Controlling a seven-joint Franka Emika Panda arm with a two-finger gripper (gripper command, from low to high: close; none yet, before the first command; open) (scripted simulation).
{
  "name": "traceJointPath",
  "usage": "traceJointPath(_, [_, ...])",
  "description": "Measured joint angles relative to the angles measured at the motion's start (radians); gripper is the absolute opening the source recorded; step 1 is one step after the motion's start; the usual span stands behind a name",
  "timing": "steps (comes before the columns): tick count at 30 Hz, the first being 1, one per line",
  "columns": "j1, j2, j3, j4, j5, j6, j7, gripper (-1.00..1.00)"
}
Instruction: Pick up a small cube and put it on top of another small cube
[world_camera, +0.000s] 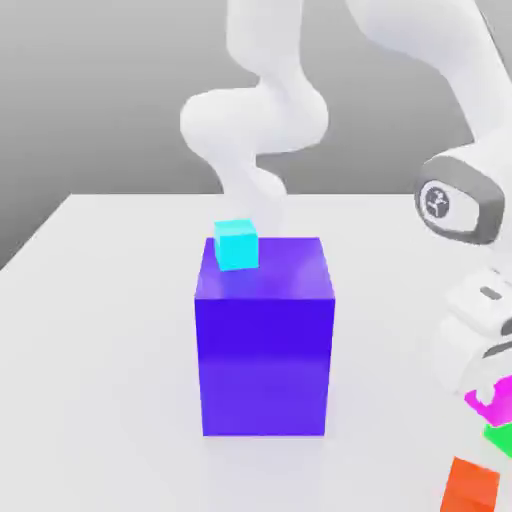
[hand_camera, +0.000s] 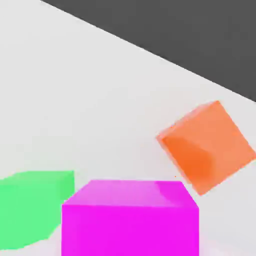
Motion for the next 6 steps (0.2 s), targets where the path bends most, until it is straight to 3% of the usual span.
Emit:
traceJointPath(2, [0.033,0.065,-0.022,0.005,-0.042,0.058,0.030,-1.00])
traceJointPath(3, [0.043,0.087,-0.031,0.007,-0.055,0.077,0.040,1.00])
traceJointPath(6, [0.042,0.087,-0.031,0.007,-0.055,0.077,0.040,1.00])
